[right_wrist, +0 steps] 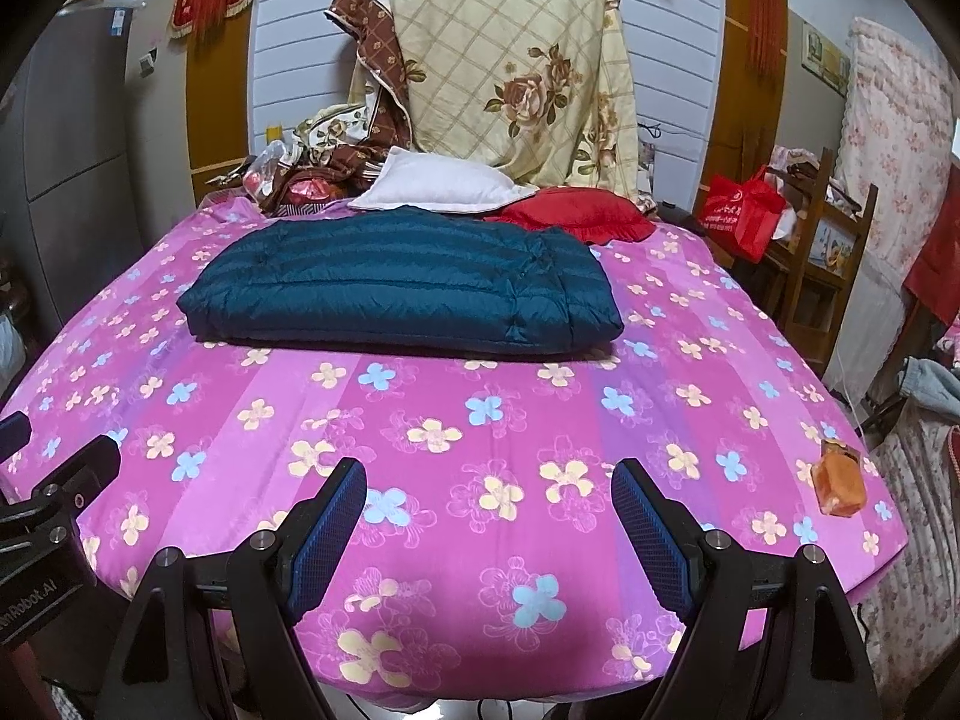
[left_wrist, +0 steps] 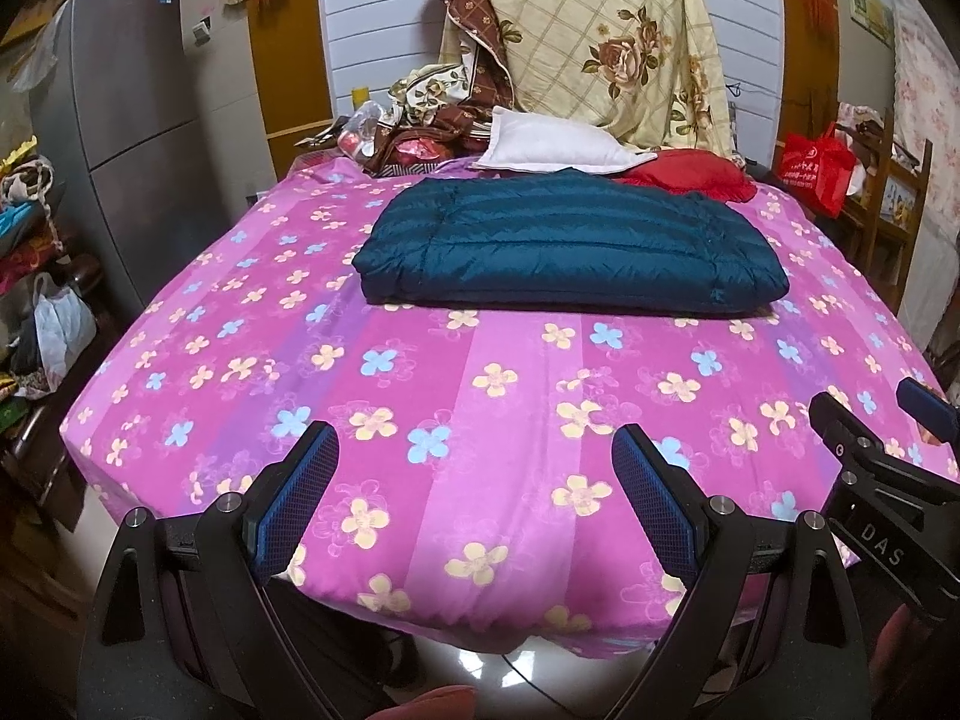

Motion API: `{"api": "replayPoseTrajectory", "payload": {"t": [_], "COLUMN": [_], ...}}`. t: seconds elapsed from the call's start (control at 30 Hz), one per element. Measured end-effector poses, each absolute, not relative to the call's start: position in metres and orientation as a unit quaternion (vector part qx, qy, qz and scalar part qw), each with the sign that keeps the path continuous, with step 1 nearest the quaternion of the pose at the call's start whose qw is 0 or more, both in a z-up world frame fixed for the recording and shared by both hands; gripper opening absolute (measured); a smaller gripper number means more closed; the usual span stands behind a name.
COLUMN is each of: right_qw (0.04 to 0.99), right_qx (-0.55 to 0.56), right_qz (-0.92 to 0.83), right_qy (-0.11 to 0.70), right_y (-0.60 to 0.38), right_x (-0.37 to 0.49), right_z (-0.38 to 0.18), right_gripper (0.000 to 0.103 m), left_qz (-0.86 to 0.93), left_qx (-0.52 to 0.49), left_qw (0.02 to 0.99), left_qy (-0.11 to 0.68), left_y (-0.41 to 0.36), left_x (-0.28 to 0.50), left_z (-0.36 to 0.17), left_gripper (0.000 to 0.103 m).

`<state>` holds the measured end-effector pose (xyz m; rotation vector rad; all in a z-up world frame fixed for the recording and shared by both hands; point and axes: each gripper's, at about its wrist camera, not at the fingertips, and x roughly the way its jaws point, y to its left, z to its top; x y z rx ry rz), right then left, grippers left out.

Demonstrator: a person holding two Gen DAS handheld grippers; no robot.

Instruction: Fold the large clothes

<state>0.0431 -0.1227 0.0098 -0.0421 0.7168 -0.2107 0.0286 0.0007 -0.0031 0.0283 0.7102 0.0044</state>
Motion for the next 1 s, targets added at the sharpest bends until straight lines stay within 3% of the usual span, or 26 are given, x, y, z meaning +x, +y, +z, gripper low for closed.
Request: {"api": "replayPoseTrajectory", "payload": {"t": [1.0], "right_qw": [0.942], "right_qx": [-0.019], "right_qz": [-0.077], "right_qy": [0.327], "right_y": [-0.112], "right_x": [0.038], "right_z": [0.014], "right_gripper": [0.082], "left_qz": [-0.008], "left_qx": [0.01], "left_qw": [0.933], "left_qy": [0.359], "left_y": [0.001], "left_x": [0.031], "left_z": [-0.013], "left_gripper": [0.093]}}
